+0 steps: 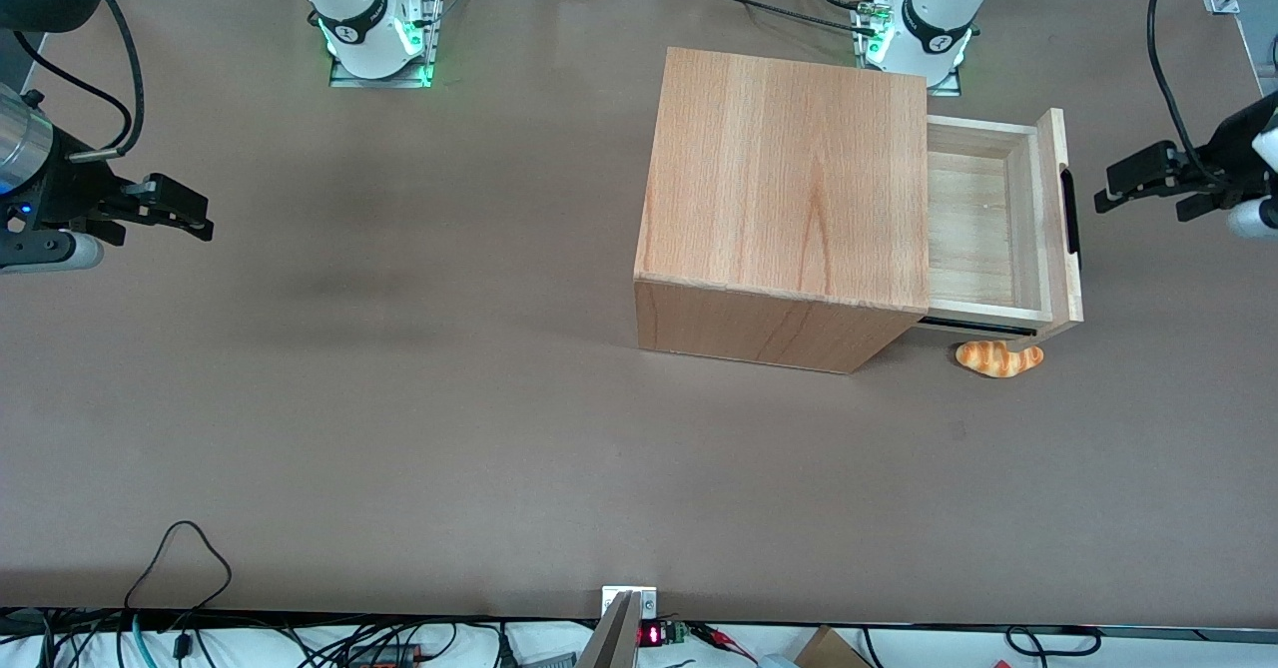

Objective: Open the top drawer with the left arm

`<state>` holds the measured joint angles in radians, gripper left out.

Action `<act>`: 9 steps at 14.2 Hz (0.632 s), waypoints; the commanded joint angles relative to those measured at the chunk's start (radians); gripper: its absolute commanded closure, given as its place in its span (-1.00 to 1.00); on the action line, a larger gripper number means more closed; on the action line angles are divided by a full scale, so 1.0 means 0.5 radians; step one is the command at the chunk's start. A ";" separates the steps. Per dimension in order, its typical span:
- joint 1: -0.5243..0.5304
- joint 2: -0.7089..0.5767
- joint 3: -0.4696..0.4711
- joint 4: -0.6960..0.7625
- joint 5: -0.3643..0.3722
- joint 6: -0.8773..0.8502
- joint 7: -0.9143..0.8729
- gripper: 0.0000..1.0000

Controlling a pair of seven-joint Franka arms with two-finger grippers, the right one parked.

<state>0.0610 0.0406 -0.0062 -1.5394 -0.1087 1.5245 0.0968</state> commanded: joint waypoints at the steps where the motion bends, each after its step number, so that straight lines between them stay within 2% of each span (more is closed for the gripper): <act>1: -0.064 -0.124 0.040 -0.017 0.089 -0.057 -0.022 -1.00; 6: -0.137 -0.216 0.016 -0.023 0.325 -0.073 -0.040 -1.00; 9: -0.134 -0.250 0.019 -0.057 0.319 -0.073 -0.062 -1.00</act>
<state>0.0028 -0.0598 -0.0022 -1.5452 0.0254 1.4913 0.0839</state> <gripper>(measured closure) 0.000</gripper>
